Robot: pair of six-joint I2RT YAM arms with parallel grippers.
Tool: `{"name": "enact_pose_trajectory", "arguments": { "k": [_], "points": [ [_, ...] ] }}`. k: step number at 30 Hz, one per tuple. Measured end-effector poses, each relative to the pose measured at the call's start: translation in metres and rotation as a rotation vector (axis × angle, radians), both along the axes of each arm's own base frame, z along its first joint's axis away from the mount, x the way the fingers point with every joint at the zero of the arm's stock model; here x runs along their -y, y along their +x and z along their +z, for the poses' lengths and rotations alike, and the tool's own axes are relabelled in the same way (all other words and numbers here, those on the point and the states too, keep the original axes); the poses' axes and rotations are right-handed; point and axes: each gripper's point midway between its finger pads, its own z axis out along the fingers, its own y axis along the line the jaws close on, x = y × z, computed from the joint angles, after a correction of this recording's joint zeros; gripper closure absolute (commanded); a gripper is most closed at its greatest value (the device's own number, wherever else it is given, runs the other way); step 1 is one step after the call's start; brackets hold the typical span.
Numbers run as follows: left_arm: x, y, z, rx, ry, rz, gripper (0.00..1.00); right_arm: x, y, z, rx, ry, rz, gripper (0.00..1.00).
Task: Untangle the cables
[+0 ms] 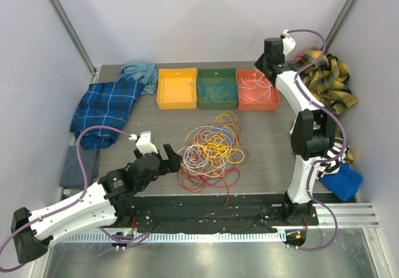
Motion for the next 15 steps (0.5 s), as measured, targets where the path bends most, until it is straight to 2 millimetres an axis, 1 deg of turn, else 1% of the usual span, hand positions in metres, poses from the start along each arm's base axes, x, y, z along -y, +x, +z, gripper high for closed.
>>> {"name": "enact_pose_trajectory", "arguments": {
  "k": [1,2,5,8,10,11,13,15],
  "points": [
    [0.000,0.000,-0.001,-0.002,0.003,0.000,0.00,0.000,-0.001,-0.004,-0.009,-0.005,0.000,0.67],
    [0.000,0.000,-0.002,-0.004,0.006,0.000,0.00,0.001,-0.002,-0.008,-0.018,-0.010,0.000,0.55],
    [-0.001,-0.001,-0.003,-0.007,0.010,0.000,0.00,0.003,-0.007,-0.021,-0.049,-0.032,0.001,0.40],
    [0.000,-0.001,-0.003,-0.008,0.011,-0.001,0.00,0.003,-0.018,-0.038,-0.084,-0.061,0.007,0.37],
    [0.000,-0.001,-0.004,-0.012,0.016,-0.002,0.00,0.004,-0.026,-0.043,-0.101,-0.079,0.009,0.37],
    [0.000,-0.001,-0.006,-0.015,0.019,-0.003,0.00,0.004,-0.029,-0.040,-0.099,-0.088,0.011,0.37],
    [0.000,-0.001,-0.008,-0.022,0.028,-0.004,0.00,-0.001,-0.035,-0.027,-0.076,-0.103,0.021,0.38],
    [0.001,0.000,-0.010,-0.028,0.033,-0.002,0.00,-0.011,-0.051,-0.007,-0.036,-0.117,0.043,0.40]
  ]
}}
